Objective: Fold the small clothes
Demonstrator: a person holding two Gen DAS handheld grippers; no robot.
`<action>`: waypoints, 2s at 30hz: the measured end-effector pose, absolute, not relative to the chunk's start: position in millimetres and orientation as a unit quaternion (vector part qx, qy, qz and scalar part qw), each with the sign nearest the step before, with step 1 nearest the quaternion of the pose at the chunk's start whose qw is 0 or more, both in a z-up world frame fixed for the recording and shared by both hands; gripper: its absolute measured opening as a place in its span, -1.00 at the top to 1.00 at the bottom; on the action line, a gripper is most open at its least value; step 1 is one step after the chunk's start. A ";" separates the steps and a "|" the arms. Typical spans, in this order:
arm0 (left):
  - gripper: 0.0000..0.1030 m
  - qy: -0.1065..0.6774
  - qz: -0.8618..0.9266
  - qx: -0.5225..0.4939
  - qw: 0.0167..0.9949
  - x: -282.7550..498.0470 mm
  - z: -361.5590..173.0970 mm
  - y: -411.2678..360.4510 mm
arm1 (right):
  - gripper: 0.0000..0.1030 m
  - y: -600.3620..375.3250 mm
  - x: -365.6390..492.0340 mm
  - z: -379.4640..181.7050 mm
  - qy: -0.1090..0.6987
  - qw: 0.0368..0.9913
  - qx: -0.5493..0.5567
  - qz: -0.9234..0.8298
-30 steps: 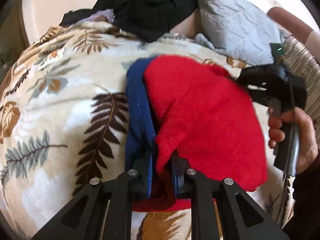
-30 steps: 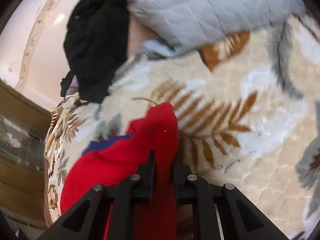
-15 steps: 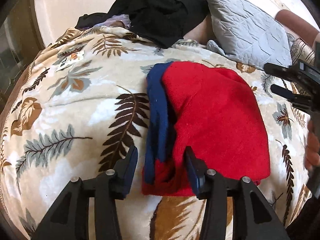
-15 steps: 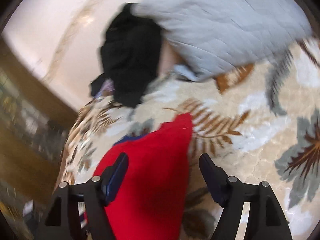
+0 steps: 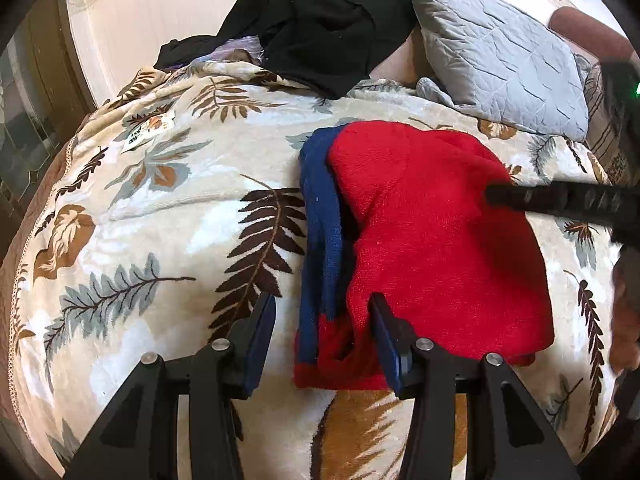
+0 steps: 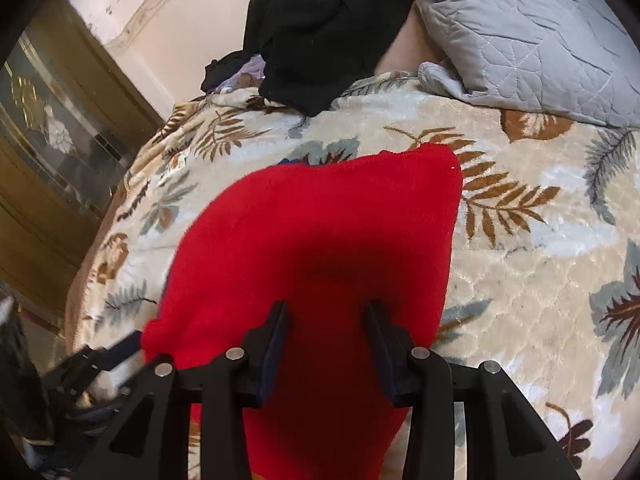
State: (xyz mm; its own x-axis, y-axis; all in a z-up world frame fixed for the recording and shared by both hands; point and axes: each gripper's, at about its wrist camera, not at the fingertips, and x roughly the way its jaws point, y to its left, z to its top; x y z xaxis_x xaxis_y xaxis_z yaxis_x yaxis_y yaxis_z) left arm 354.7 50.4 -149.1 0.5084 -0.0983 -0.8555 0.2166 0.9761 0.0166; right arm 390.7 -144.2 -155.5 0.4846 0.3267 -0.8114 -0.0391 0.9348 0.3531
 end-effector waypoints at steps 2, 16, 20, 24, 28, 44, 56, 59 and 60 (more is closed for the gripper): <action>0.04 0.488 -0.090 0.062 0.866 355.7 -149.9 49.6 | 0.15 -143.7 392.6 -142.3 0.481 0.857 0.144 0.114; 0.02 0.495 -0.090 0.068 0.861 361.2 -156.4 48.6 | 0.15 -95.7 478.9 -170.4 0.514 0.837 0.141 0.126; 0.02 0.498 -0.095 0.053 0.861 360.6 -151.7 52.1 | 0.15 -109.4 462.1 -155.7 0.500 0.837 0.170 0.146; 0.02 0.491 -0.098 0.030 0.865 357.3 -136.8 60.0 | 0.15 -125.7 421.2 -139.0 0.486 0.844 0.170 0.152; 0.01 0.474 -0.087 0.030 0.876 356.5 -127.2 64.6 | 0.15 -141.4 377.9 -137.4 0.487 0.844 0.171 0.145; -0.54 0.490 -0.082 -0.002 0.868 409.7 -137.1 72.9 | -0.40 -195.2 315.7 -149.6 0.467 0.833 0.277 0.104; -0.54 0.507 -0.096 -0.008 0.856 418.9 -136.3 73.3 | -0.40 -199.6 331.4 -196.4 0.474 0.796 0.354 0.130; -0.54 0.489 -0.102 -0.015 0.866 415.2 -121.1 78.5 | -0.40 -201.2 333.9 -201.1 0.474 0.791 0.362 0.136; -0.54 0.485 -0.108 -0.019 0.868 414.3 -117.5 78.5 | -0.40 -201.1 334.2 -202.2 0.475 0.790 0.363 0.135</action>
